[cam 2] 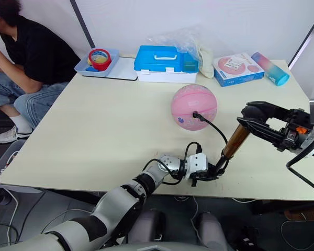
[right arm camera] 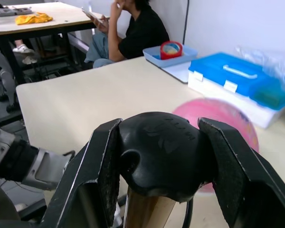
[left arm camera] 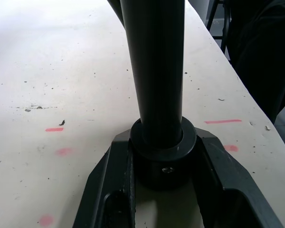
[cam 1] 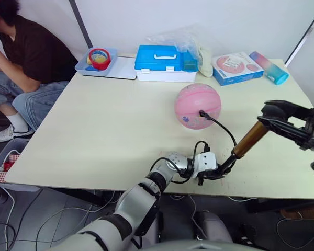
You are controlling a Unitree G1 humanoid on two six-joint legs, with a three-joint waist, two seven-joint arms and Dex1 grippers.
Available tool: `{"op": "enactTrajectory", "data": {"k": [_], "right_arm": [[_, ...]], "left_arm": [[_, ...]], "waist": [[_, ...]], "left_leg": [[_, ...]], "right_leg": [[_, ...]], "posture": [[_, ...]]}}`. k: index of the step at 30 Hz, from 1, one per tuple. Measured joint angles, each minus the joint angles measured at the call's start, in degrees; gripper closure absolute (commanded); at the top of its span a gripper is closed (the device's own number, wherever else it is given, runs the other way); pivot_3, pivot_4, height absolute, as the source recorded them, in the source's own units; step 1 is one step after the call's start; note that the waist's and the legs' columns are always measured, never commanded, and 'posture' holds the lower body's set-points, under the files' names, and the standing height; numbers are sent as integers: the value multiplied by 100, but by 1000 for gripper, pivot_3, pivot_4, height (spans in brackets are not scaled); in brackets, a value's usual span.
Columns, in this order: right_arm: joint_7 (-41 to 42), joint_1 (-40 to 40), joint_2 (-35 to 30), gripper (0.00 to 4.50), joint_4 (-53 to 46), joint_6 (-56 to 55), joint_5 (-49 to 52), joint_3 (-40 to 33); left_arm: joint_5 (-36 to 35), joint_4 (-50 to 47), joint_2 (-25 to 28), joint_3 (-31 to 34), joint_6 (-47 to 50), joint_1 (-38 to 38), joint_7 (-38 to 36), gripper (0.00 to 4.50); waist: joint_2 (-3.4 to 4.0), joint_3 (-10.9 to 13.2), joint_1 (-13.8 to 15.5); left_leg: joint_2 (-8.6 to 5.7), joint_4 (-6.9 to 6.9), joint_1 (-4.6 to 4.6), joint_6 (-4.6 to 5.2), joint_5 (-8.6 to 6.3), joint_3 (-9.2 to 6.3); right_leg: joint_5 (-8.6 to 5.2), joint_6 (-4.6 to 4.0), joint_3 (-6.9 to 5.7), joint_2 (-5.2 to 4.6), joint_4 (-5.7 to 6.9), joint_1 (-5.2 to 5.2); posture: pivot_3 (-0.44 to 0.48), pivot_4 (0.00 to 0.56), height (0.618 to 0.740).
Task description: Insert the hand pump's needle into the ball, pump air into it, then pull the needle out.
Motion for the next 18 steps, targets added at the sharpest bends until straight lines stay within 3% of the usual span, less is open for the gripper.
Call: {"op": "enactTrajectory", "data": {"k": [10, 18], "right_arm": [[-105, 6, -106, 2467, -6, 292, 191, -146], [50, 882, 631, 2467, -395, -457, -698, 233]], "left_arm": [[7, -5, 1, -13, -46, -1, -19, 3419], [22, 1, 5, -23, -43, 0, -22, 3419]], "waist": [[1, -1, 4], [-5, -8, 3]], "left_leg": [[-1, 0, -23, 0, 0, -2], [0, 1, -19, 0, 0, -5]], "right_leg": [[1, 0, -1, 0, -1, -18], [0, 1, -4, 4, 0, -15]], "posture": [[0, 150, 740], [0, 150, 740]]}}
